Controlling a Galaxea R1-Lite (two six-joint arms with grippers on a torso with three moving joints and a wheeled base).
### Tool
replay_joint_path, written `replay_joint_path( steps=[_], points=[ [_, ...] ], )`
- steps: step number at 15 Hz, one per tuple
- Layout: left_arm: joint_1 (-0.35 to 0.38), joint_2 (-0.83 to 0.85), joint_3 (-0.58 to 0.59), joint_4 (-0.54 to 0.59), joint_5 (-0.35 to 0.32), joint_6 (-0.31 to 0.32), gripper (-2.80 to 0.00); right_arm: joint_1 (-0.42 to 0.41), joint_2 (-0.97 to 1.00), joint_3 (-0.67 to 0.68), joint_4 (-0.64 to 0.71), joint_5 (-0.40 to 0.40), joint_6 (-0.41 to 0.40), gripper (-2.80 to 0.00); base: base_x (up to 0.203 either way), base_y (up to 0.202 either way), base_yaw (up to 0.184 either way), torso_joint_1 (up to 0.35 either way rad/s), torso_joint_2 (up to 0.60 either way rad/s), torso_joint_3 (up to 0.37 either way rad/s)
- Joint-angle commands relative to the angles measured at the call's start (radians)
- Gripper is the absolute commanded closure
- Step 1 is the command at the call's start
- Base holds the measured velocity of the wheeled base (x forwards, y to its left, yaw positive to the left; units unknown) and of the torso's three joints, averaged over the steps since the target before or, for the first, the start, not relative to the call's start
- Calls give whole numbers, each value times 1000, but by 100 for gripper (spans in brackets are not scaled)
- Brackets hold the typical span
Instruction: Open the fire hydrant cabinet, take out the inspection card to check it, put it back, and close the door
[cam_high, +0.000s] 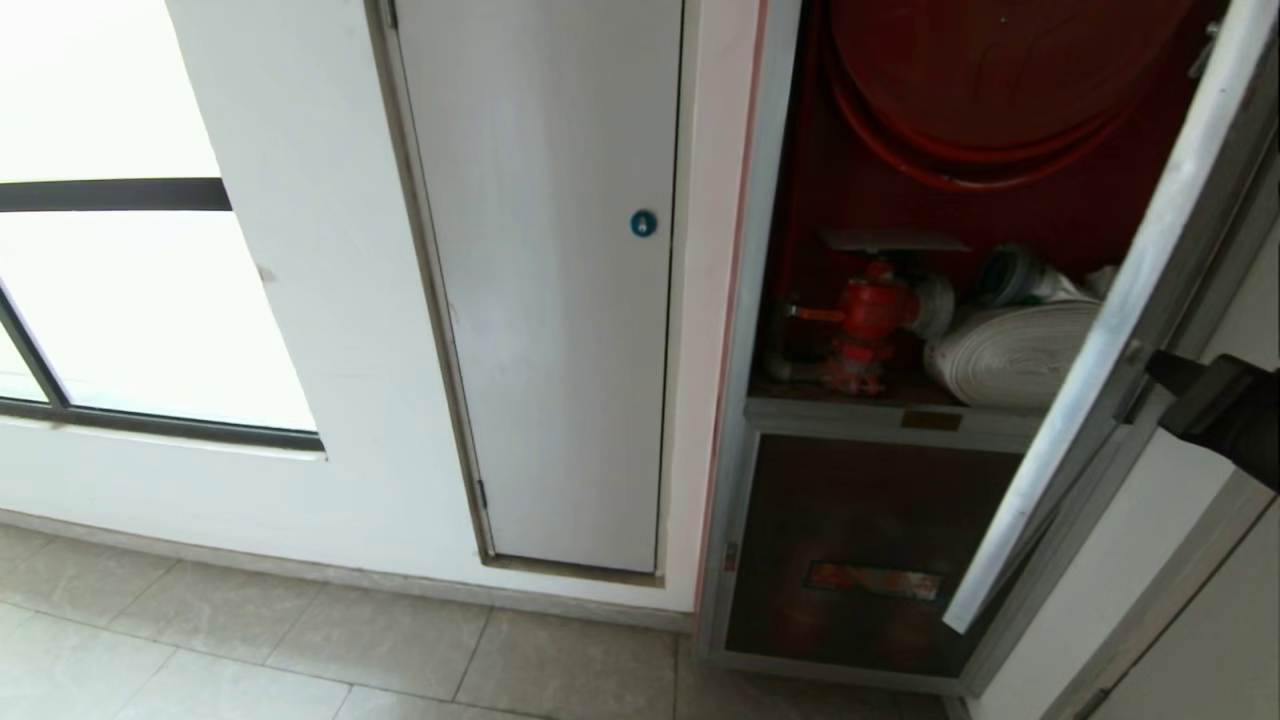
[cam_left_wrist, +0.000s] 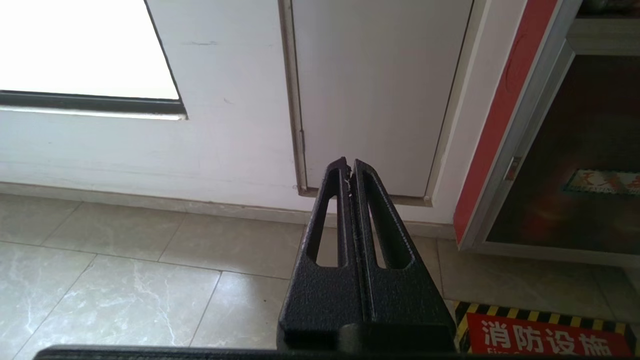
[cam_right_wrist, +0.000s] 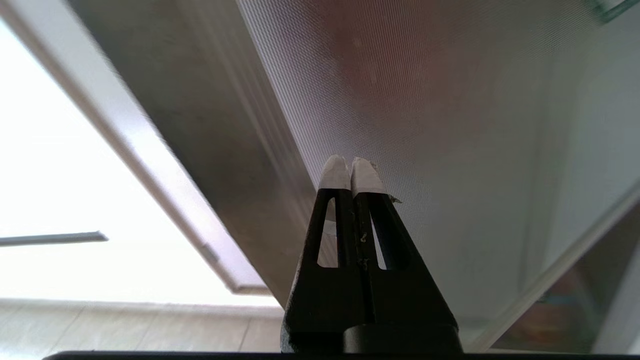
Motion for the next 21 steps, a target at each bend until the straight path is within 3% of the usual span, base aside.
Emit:
replay_joint_path(
  steps=[1,15,17,21],
  points=[
    [0,1,0,0,0,1,0,41,191,-106,-7,4,14,0,0,0,0,0,0,0],
    [0,1,0,0,0,-1,0,72,902,-961,-3,-64,8,0,0,0,0,0,0,0],
    [0,1,0,0,0,-1,0,73,965,-1031,-3,-104,-15,0,0,0,0,0,0,0],
    [0,1,0,0,0,0,0,73,969,-1042,-4,-116,-51,0,0,0,0,0,0,0]
  ],
)
